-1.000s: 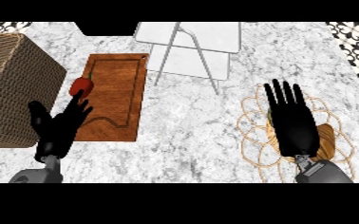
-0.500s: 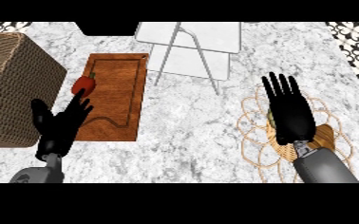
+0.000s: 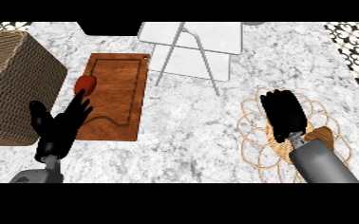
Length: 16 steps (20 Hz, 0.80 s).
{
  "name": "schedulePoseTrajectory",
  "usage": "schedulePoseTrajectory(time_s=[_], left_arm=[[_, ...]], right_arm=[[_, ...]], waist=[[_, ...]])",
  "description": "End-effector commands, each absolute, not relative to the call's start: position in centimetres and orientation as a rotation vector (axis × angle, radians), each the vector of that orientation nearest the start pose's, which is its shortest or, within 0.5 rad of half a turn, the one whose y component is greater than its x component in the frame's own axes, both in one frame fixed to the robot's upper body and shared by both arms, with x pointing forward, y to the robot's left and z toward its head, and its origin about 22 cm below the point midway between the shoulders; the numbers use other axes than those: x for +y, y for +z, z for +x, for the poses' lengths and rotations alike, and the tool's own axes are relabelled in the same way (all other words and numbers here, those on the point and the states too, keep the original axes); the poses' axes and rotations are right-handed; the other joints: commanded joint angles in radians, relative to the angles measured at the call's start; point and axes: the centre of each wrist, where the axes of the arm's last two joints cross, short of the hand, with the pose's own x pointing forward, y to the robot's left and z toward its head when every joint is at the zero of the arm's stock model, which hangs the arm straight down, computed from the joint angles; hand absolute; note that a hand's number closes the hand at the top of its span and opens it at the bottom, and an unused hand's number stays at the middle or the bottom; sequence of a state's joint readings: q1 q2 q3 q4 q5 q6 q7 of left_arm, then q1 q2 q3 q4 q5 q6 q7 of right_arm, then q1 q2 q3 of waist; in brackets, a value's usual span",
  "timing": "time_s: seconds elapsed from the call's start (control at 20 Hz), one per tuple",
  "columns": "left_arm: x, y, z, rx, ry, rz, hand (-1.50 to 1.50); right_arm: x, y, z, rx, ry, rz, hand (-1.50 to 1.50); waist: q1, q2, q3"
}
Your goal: Pick the squash from the placemat and place it in the tiered shelf
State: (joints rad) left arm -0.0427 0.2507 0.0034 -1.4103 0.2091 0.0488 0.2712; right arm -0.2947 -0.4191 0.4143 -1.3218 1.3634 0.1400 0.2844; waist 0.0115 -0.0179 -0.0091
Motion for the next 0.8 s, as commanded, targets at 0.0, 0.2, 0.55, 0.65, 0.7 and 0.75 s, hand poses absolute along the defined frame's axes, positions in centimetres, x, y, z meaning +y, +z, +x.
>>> schedulePoseTrajectory(time_s=[0.0, 0.2, 0.55, 0.65, 0.7, 0.75], left_arm=[[30.2, -2.0, 25.1, -1.106, 0.074, 0.11, 0.0], [30.3, -2.4, 25.5, -1.125, 0.044, 0.101, 0.0], [28.2, -1.3, 25.4, -1.164, 0.018, 0.054, 0.0], [27.9, -1.9, 25.0, -1.14, 0.017, 0.055, 0.0], [27.8, -2.0, 25.4, -1.136, 0.01, 0.048, 0.0], [27.4, -2.4, 25.0, -1.14, 0.003, 0.054, 0.0]], right_arm=[[-23.3, -1.3, 27.5, -0.967, 1.674, -1.206, 1.5], [-23.3, -1.3, 26.8, -1.105, 1.702, -1.166, 1.5], [-10.7, 0.9, 26.1, -1.172, 1.226, -0.727, 1.5], [-10.2, 2.8, 26.0, -1.252, 1.108, -0.707, 1.5], [-9.6, 3.7, 25.8, -1.284, 1.062, -0.696, 1.5], [-8.6, 4.8, 25.7, -1.319, 1.031, -0.71, 1.5]], waist=[[-0.012, 0.019, 0.009], [-0.016, 0.019, 0.009], [0.032, 0.037, 0.018], [0.043, 0.031, 0.019], [0.035, 0.034, 0.016], [0.052, 0.029, 0.014]])
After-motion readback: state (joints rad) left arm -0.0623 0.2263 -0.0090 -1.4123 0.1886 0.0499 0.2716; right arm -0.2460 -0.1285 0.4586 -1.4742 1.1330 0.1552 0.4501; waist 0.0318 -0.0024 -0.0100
